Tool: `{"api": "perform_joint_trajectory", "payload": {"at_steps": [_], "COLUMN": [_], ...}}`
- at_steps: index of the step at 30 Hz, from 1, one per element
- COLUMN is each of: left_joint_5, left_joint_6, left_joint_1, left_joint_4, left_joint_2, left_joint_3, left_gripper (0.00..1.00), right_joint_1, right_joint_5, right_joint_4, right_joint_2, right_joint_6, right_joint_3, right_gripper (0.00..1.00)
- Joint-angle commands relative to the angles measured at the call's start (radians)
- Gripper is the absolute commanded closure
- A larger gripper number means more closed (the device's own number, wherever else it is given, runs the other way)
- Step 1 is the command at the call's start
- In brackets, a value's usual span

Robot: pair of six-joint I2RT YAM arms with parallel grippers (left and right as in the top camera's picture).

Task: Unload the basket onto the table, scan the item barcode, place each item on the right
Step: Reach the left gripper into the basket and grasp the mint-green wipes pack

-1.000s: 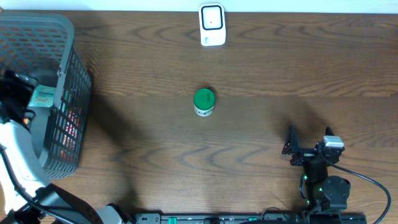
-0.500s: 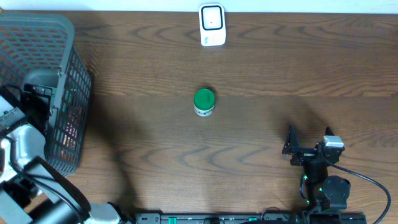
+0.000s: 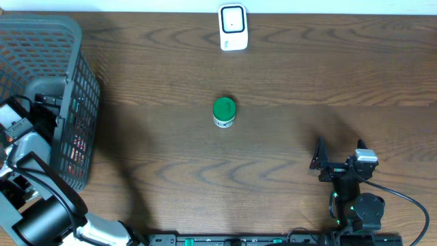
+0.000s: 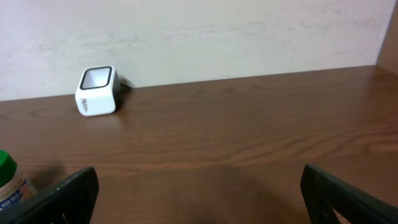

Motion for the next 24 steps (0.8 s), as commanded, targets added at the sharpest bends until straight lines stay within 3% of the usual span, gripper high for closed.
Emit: {"api": "perform_joint_trajectory", "payload": {"at_steps": [1, 24], "left_joint_5": [0.008, -0.064], "left_joint_6": [-0.009, -0.028], "left_joint_1": [0.000, -0.063], "left_joint_4": [0.010, 0.074], "left_joint_2": [0.033, 0.130], "left_joint_3": [-0.007, -0.001], "left_gripper": [0.02, 0.02], "right_joint_1": [0.008, 0.008], "right_joint_5": [-0.005, -0.005], "right_joint_4": [-0.004, -0.004], "right_joint_2": [-0.004, -0.004], "right_joint_6": [-0.010, -0.010], "right_joint_3": [-0.002, -0.002], "right_gripper": [0.01, 0.01]}}
